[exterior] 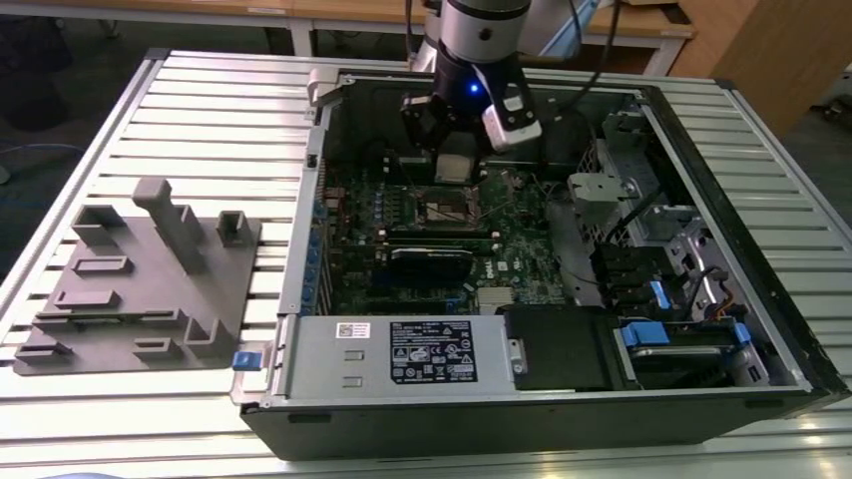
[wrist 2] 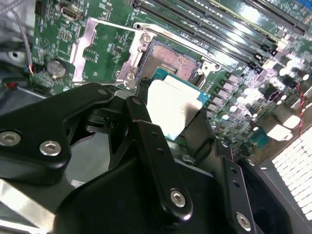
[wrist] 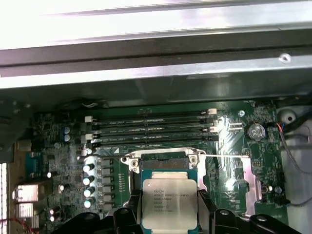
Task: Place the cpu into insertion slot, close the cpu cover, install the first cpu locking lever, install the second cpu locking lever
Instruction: 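Place the cpu into insertion slot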
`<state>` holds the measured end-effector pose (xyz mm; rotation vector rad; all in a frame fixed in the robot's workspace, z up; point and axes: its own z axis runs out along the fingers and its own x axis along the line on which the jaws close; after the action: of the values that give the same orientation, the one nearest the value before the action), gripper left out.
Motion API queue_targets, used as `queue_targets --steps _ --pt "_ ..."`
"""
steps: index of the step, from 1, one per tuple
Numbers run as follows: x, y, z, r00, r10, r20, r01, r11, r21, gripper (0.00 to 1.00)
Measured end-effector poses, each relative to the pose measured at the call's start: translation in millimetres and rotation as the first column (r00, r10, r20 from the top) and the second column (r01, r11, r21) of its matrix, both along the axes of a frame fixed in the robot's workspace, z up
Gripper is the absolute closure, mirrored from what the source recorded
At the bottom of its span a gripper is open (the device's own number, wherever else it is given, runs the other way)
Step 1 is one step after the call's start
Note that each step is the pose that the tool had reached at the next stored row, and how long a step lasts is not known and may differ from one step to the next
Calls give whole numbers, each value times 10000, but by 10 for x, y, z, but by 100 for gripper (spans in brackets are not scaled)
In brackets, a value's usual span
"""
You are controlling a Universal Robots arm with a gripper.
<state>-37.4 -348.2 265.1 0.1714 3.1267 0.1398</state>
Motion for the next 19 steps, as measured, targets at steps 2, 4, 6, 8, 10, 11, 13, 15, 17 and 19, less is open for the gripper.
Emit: queue_targets --steps 2,4,6,8,10,11,13,15,17,19 --pt "0 0 -4 9994 -360 0 360 9994 0 46" --pt "0 0 -7 9973 -736 0 736 9973 0 46" --pt "0 0 -10 9940 -1094 -1 1094 9940 -1 46" --pt "0 0 -12 9896 -1440 -1 1440 9896 -1 46" --pt "0 0 -13 9879 -1554 -1 1554 9879 0 46" --pt "0 0 -13 9878 -1555 0 1555 9878 1 46" --pt "0 0 -13 9878 -1558 0 1558 9878 0 46" --pt "0 0 -13 9878 -1560 0 1560 9878 0 46" --pt "0 0 -13 9869 -1611 0 1611 9869 0 46" --pt "0 0 -13 9848 -1738 0 1738 9848 0 46"
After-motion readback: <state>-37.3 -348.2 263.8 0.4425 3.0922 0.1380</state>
